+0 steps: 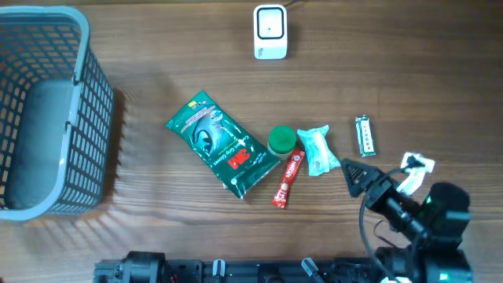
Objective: Scan the item barcode
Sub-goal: 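Move the right gripper to the mint-green packet and grasp it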
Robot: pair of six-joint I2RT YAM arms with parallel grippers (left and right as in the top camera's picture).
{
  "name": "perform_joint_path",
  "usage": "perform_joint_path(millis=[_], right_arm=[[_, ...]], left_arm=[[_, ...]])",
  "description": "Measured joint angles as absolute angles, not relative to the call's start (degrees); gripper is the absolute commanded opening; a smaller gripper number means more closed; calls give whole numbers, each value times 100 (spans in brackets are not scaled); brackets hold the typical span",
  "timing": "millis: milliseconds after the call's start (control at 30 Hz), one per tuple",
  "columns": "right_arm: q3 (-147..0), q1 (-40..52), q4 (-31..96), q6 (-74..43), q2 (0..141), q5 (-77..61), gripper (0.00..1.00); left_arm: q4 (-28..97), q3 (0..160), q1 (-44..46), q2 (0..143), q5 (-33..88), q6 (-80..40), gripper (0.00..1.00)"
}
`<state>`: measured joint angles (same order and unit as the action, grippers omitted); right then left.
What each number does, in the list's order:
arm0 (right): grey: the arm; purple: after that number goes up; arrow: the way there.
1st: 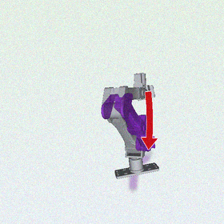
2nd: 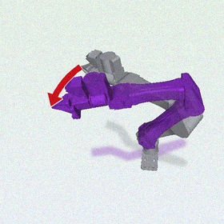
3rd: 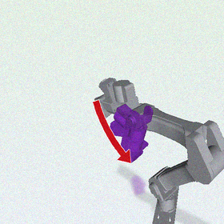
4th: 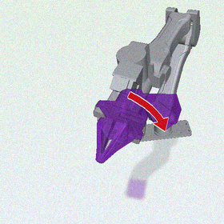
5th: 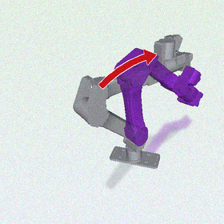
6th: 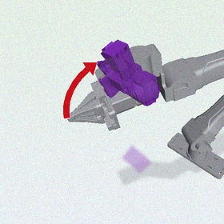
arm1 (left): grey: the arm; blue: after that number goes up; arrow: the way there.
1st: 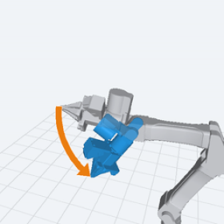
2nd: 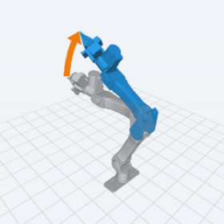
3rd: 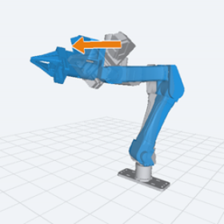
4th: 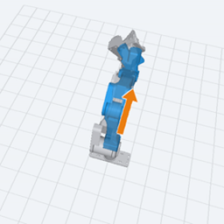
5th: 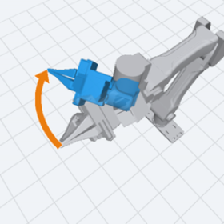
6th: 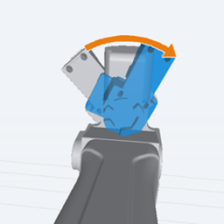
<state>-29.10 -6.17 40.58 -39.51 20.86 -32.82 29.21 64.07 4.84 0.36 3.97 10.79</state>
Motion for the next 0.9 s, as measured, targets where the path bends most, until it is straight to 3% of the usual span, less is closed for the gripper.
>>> perform_joint_path(millis=[300,567,700,900], right_arm=[[-5105,-340,5177,-3037,4921,-2873,100],[-5900,1774,5253,-2932,5911,-1269,100],[-5902,1872,4980,-2921,6381,-517,98],[-5837,1782,4805,-2521,6956,-440,97]], left_arm=[[2204,6361,484,36,86,1076,100],[4086,6318,489,36,-163,1072,100],[4849,5867,489,36,-141,1048,100],[4963,4779,489,43,62,1035,100]])
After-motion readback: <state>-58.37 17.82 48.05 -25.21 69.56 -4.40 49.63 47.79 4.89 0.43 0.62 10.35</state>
